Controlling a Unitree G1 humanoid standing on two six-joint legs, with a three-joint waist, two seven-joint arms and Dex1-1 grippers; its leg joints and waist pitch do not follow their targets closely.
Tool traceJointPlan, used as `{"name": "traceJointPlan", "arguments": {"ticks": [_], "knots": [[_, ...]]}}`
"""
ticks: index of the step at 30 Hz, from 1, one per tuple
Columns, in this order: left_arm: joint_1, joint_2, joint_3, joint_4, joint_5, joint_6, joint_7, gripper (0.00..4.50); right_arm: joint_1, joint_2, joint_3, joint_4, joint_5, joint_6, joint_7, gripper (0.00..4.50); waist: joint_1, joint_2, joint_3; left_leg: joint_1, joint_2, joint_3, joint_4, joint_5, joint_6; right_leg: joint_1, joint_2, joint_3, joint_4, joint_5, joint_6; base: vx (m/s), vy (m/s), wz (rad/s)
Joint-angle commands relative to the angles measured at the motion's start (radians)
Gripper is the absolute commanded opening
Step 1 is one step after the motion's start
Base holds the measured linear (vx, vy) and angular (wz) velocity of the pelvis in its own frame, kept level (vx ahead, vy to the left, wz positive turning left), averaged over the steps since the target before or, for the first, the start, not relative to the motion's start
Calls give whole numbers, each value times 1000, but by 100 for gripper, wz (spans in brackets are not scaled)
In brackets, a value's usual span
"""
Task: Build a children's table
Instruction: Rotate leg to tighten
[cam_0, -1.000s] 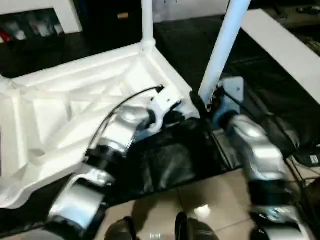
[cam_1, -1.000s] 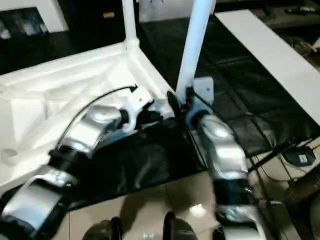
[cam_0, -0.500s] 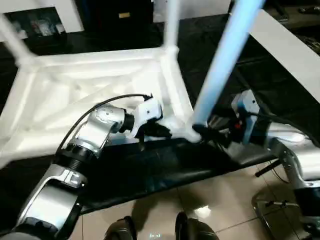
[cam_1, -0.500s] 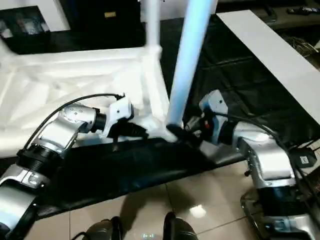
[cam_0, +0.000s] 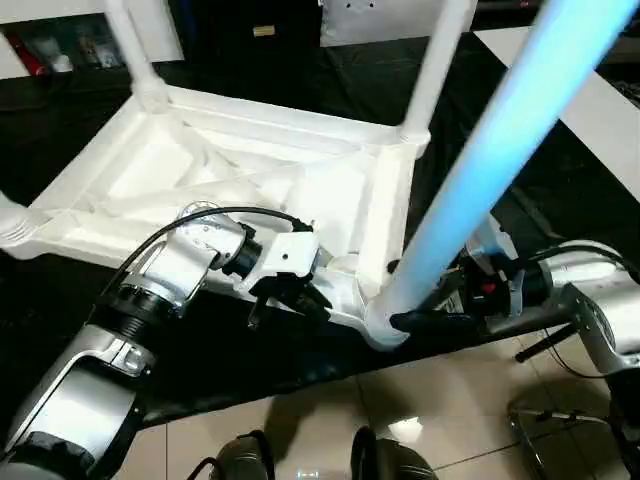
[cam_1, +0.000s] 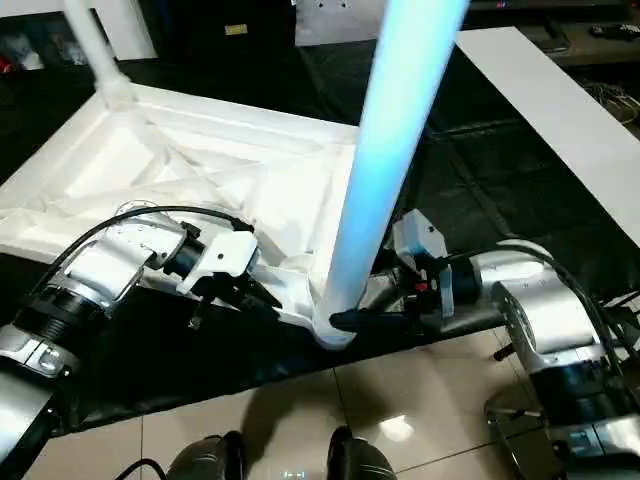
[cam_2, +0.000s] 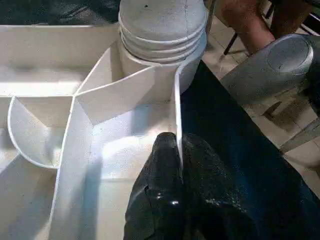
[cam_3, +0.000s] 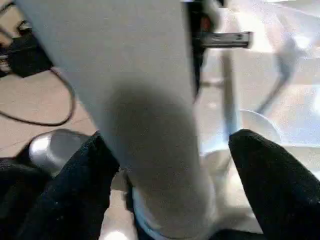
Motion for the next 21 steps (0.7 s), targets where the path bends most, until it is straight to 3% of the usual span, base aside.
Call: {"name": "traceJointPlan", "arguments": {"ticks": [1, 10, 15, 21], "knots": [[-9, -9, -53, 18, 25, -17, -43, 0, -12, -13, 25, 20, 8, -17, 53, 336, -7, -17, -75, 12, 58, -19, -51, -104, 136, 65, -88, 56, -60, -327, -199, 0, 0, 0], [-19, -3, -48, 49, 29, -38, -44, 0, -31, -15, 46, 41, 9, -13, 92, 260, -3, -20, -74, 9, 57, -19, -49, -68, 154, 67, -87, 56, -51, -250, -219, 0, 0, 0], [-24, 1, -44, 72, 29, -37, -38, 0, -41, -10, 47, 53, 11, -1, 95, 224, -2, -20, -65, 12, 57, -20, -52, -99, 142, 62, -88, 55, -60, -321, -200, 0, 0, 0], [-10, -20, -5, 52, 2, 82, 28, 0, -28, 36, 15, 12, 38, 95, -32, 207, -5, -20, -61, 12, 58, -22, -56, -111, 122, 62, -89, 56, -62, -344, -195, 0, 0, 0]]}}
